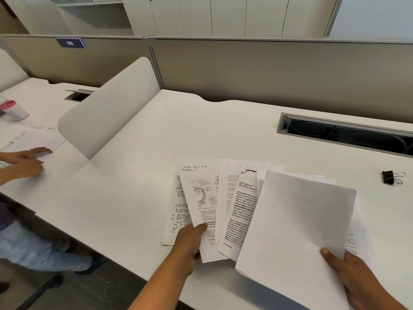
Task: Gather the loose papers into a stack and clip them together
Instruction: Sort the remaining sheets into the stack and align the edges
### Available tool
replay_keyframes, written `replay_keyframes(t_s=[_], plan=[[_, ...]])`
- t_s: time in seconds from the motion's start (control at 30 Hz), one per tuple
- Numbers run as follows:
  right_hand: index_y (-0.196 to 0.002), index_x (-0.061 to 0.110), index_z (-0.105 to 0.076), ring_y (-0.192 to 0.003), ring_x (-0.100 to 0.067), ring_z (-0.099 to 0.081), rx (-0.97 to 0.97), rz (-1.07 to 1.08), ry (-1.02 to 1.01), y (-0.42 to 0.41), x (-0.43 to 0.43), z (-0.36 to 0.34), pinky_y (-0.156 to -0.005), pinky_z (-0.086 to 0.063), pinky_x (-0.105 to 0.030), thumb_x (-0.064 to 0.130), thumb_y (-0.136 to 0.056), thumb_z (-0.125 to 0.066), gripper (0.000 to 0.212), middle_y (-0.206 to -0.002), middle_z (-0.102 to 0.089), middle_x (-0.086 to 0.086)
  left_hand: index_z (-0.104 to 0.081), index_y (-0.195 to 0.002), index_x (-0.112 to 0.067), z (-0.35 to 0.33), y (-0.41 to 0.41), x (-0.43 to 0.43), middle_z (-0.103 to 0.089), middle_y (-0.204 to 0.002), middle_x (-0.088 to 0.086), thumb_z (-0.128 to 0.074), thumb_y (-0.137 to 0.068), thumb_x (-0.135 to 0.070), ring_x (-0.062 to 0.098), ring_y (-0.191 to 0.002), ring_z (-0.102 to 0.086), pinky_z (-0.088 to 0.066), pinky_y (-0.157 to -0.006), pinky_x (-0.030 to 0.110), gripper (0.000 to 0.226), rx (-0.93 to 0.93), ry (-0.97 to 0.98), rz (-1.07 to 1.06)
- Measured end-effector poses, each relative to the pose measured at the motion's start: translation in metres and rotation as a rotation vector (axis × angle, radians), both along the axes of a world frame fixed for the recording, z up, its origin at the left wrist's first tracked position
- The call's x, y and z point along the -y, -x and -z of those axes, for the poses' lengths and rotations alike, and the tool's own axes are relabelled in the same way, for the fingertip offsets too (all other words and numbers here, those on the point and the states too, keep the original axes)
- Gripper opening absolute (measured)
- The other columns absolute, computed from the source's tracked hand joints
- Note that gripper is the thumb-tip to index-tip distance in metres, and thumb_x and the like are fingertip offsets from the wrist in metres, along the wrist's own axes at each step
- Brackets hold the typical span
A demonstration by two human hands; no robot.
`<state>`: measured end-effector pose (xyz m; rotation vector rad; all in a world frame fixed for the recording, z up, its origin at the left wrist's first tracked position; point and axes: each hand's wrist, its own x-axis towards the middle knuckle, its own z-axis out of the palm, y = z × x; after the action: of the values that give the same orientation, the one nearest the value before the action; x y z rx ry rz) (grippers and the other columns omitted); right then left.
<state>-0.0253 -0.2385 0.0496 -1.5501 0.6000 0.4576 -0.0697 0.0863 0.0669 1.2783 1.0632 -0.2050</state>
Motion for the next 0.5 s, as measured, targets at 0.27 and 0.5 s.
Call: replay_keyframes(t_s=[0.27, 0.5], plan=[[-0.098, 0.007, -0.069, -0.081, -0.028, -0.071, 0.022, 0.008, 0.040, 0.001, 0.006, 0.005, -0.085, -0.053, -0.042, 0.068, -0.016, -0.088, 0.103, -0.087, -0.075, -0.012, -0.073, -0.086, -0.029, -0.016, 0.000, -0.028, -0.077, -0.090, -0.007, -0.057, -0.101, -0.016, 0.021, -0.090, -0.074, -0.060, -0.077, 0.036, 0.025, 0.242, -0.445, 0.096], [-0.104, 0.002, -0.070, -0.076, -0.027, -0.075, 0.069, -0.012, 0.029, 0.005, 0.008, 0.002, -0.078, -0.056, -0.039, 0.051, -0.053, -0.087, 0.073, -0.090, -0.078, -0.012, -0.075, -0.097, -0.030, -0.079, -0.002, -0.050, -0.077, -0.090, -0.017, -0.060, -0.100, -0.013, 0.004, -0.082, -0.071, -0.054, -0.073, 0.023, 0.023, 0.496, -0.542, -0.016]])
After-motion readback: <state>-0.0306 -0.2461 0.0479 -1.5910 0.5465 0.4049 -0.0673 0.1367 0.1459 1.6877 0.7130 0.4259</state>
